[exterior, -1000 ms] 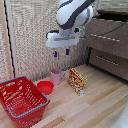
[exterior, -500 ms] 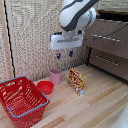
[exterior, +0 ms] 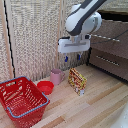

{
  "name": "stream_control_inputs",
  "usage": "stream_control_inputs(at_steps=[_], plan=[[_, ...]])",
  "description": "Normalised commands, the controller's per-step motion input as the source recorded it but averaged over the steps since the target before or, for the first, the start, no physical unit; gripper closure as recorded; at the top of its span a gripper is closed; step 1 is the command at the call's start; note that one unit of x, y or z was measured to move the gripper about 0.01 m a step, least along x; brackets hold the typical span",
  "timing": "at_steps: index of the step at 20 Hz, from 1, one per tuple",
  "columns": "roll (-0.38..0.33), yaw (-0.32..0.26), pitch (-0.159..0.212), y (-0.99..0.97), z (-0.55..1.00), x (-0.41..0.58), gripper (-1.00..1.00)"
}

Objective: Shift your gripper thoughtfully near the cereal snack bar. Tenderly grip the snack bar with your precision device. Carefully hover the precision device above the first drawer installation and invite the snack bar to descend into the first drawer installation.

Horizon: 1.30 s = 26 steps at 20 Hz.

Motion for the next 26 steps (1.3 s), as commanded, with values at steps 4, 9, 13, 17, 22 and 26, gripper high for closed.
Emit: stream_control_inputs(at_steps=[4, 9, 13, 17, 22, 26], plan=[[0.000, -0.017, 0.019, -0.31, -0.30, -0.044, -1.00], [0.000, -0.003, 0.009, -0.26, -0.38, -0.045, -1.00], [-0.008, 0.002, 0.000, -0.12, -0.43, -0.004, -1.00], [-0.044, 0.020, 0.000, -0.03, -0.44, 0.000, -1.00], [-0.078, 0.032, -0.013, 0.02, -0.36, 0.006, -1.00], [-0.054, 0.024, 0.000, 0.05, -0.09, 0.000, 1.00]])
